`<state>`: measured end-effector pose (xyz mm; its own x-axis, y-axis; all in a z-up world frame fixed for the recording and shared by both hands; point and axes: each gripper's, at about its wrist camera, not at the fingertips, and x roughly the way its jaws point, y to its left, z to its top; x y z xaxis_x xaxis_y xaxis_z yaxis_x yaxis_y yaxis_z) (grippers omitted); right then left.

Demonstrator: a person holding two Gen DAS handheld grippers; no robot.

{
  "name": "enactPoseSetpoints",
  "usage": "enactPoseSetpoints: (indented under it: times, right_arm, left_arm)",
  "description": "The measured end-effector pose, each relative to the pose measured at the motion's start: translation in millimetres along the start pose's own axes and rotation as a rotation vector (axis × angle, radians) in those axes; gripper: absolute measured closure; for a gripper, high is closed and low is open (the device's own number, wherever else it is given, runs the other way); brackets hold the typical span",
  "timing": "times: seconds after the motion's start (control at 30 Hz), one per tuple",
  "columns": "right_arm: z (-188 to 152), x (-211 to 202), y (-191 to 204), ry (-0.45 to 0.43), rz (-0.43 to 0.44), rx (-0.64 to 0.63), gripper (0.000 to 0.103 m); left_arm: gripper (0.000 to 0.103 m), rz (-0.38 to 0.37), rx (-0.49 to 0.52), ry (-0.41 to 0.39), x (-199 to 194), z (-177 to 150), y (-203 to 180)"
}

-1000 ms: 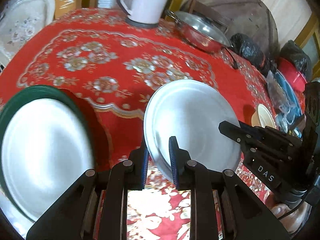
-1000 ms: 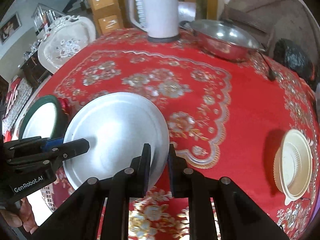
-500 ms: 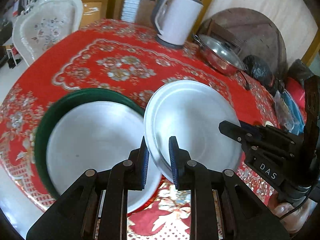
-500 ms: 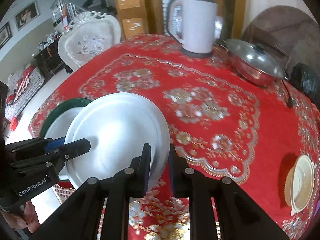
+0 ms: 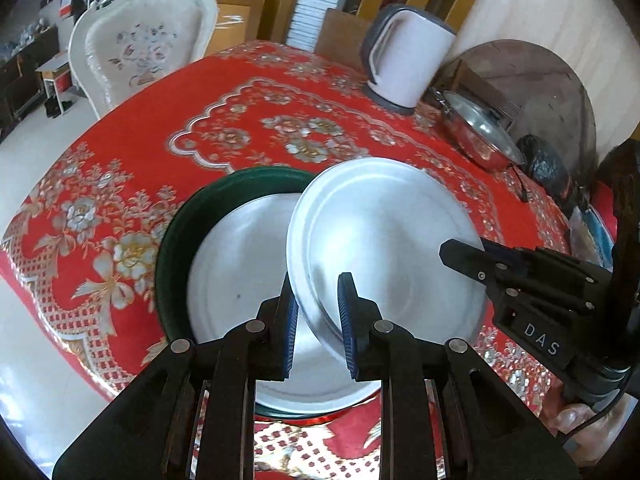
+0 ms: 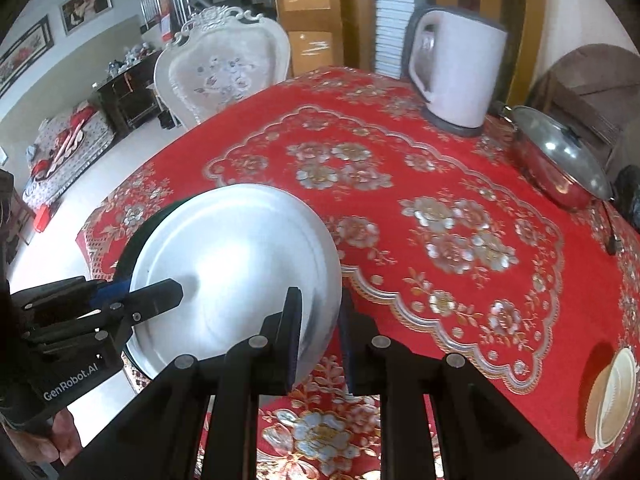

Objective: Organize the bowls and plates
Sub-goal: 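Carry the small white bowl with both grippers toward the green bowl stack, then lower the white bowl into the green bowl and open both grippers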

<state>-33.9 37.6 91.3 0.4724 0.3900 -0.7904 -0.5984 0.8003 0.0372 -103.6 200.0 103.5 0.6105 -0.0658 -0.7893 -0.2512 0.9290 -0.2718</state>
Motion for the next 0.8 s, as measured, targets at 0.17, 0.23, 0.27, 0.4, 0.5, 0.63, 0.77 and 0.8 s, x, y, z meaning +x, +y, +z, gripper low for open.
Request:
enactPoseSetpoints:
  times: [0.17, 0.23, 0.27, 0.4, 0.5, 0.63, 0.77, 0.8]
  right_arm:
    - [0.0, 8.2, 11.2, 0.015, 0.005, -0.02, 0.085]
    - [0.8, 9.1, 14.1, 0.018, 0.008, -0.022, 0.085]
    - [1.1, 9.6, 15.8, 0.018, 0.008, -0.023, 0.085]
    - [2.3, 13.0, 20.5, 0.027, 0.008, -0.03, 0.085]
    - [2.5, 16.2, 25.0, 0.035, 0.014, -0.036, 0.085]
    - [2.2, 22.5, 31.3, 0.047, 0.018, -0.049, 0.085]
    - [2.2, 30.2, 37.1, 0.065, 0.024, -0.061, 0.085]
    - [2.2, 31.7, 37.8, 0.068, 0.024, -0.062, 0.085]
  left_arm:
    - [0.084, 0.009, -0.019, 0.01, 4.3, -3.6, 10.0]
    - [0.084, 0.008, -0.028, 0.015, 6.0, -4.4, 13.3]
    - [0.084, 0.009, -0.031, 0.016, 6.4, -4.9, 14.5]
    - [0.084, 0.015, -0.038, 0.019, 7.0, -6.1, 20.4]
    - [0.084, 0.022, -0.047, 0.023, 7.9, -7.1, 25.7]
    - [0.084, 0.037, -0.062, 0.029, 10.6, -8.2, 33.3]
    - [0.084, 0.062, -0.056, 0.026, 13.4, -10.0, 35.8]
    - [0.084, 0.067, -0.054, 0.021, 13.3, -10.1, 35.9]
